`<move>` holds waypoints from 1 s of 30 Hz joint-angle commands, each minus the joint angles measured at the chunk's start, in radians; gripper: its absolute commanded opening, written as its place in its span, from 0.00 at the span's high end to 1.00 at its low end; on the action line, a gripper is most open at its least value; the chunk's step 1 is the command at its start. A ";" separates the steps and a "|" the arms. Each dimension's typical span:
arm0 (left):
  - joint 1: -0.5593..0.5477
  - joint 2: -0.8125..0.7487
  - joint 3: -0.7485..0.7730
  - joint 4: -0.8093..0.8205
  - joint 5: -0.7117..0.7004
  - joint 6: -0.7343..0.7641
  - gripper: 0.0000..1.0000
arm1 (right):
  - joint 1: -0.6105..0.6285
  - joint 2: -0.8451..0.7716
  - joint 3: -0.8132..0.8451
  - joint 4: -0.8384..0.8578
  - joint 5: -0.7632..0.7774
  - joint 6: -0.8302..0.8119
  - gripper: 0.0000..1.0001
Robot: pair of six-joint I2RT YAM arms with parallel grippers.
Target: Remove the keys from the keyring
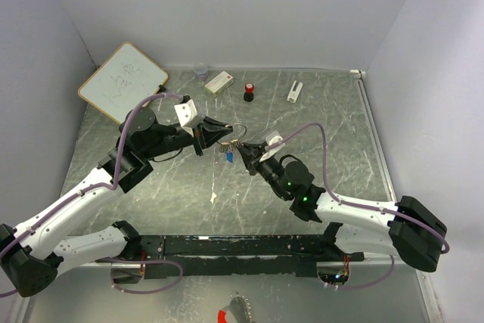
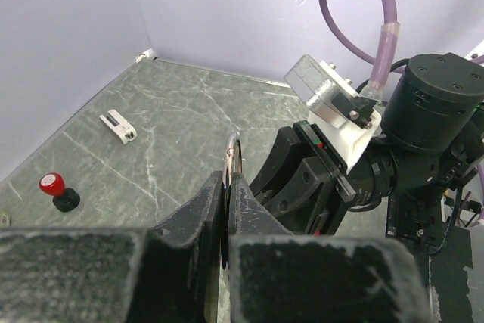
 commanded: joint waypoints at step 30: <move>-0.009 0.082 -0.154 0.192 -0.470 0.103 0.60 | 0.017 0.012 0.742 -1.428 0.035 0.328 1.00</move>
